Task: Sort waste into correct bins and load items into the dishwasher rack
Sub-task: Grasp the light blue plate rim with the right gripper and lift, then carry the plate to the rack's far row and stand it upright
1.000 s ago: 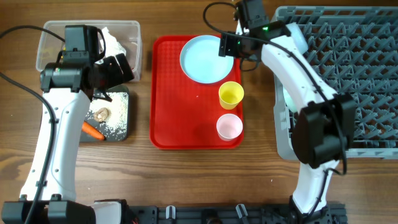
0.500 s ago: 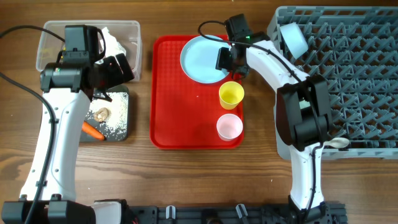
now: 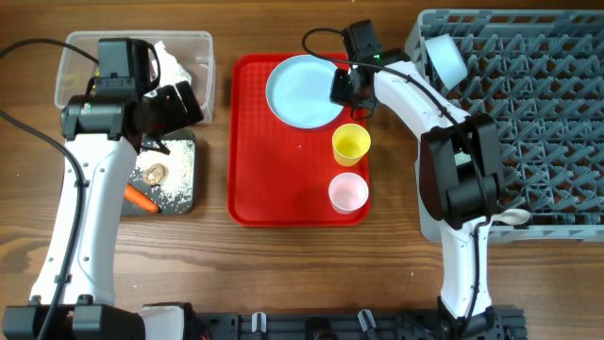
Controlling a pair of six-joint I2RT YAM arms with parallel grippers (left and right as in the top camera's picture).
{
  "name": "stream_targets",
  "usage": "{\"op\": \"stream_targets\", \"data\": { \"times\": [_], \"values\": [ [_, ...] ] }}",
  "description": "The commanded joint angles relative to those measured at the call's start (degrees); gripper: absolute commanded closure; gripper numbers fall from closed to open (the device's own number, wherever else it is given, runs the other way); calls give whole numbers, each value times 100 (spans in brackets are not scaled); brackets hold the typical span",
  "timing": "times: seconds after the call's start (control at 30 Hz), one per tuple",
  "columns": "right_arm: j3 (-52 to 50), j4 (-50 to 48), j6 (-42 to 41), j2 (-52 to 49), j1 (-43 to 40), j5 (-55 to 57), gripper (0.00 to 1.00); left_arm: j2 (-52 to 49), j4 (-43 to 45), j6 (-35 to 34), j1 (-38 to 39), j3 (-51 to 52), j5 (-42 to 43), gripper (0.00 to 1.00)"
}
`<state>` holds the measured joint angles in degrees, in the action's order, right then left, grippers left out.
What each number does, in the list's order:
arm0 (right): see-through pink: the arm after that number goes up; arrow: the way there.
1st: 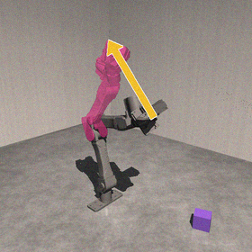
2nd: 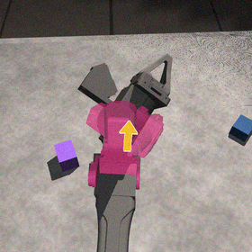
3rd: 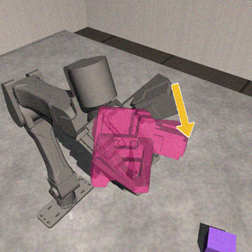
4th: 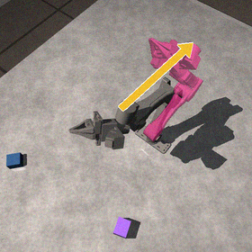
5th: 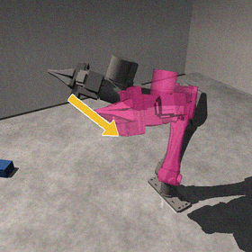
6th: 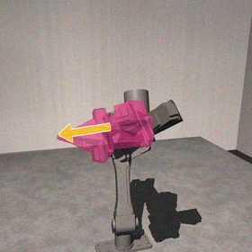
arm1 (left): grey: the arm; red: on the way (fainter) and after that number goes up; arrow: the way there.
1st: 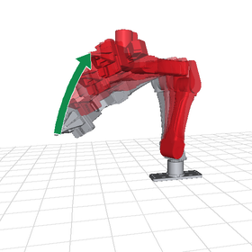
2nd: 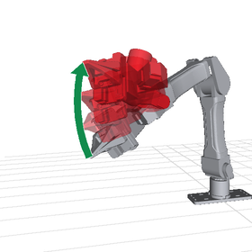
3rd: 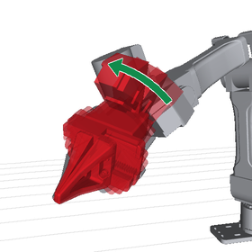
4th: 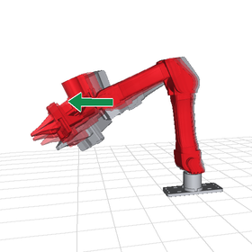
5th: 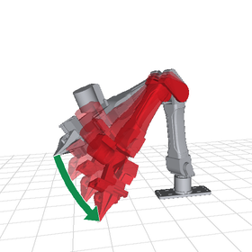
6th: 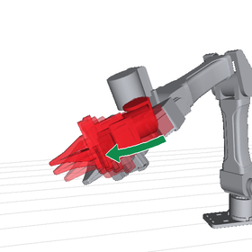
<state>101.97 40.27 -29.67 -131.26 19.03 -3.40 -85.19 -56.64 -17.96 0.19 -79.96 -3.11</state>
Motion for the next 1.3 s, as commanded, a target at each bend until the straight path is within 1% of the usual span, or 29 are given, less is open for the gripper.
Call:
{"op": "stream_targets", "data": {
  "times": [0.0, 0.17, 0.3, 0.5, 0.63, 0.77, 0.9, 0.97, 1.03, 1.1, 1.2, 1.27],
  "values": [
    [199, 109, 278, -7, -35, -7, 96, -11, 0, -52, -35, 20, 26, 0],
    [240, 96, 601, 535, -35, 208, 96, -11, 0, -52, -35, 20, 26, 0],
    [240, 164, 1012, 964, -35, 472, 96, -11, 0, -52, -35, 20, 26, 0],
    [240, 424, 1215, 1412, -35, 1274, 96, -11, 0, -52, -35, 20, 26, 0],
    [240, 507, 1329, 1906, -35, 1714, 96, -11, 0, -52, -35, 20, 26, 0],
    [240, 544, 1322, 2638, -35, 2942, 96, -11, 0, -52, -35, 20, 26, 0],
    [240, 407, 1447, 3412, -94, 4931, 96, -11, 0, -52, -35, 20, 26, 0],
    [238, 166, 1847, 3668, -238, 5724, 96, -11, 0, -52, -35, 20, 26, 0],
    [238, -66, 2317, 3779, -461, 6067, 96, -11, 0, -52, -35, 20, 26, 0],
    [238, -225, 2745, 3797, -820, 6098, 96, -11, 0, -52, -35, 20, 26, 0],
    [223, -238, 2826, 3783, -1331, 6065, 96, -11, 0, -52, -35, 20, 26, 0],
    [214, -264, 3029, 3783, -1746, 5866, 96, -11, 0, -52, -35, 20, 26, 0]
  ]
}}
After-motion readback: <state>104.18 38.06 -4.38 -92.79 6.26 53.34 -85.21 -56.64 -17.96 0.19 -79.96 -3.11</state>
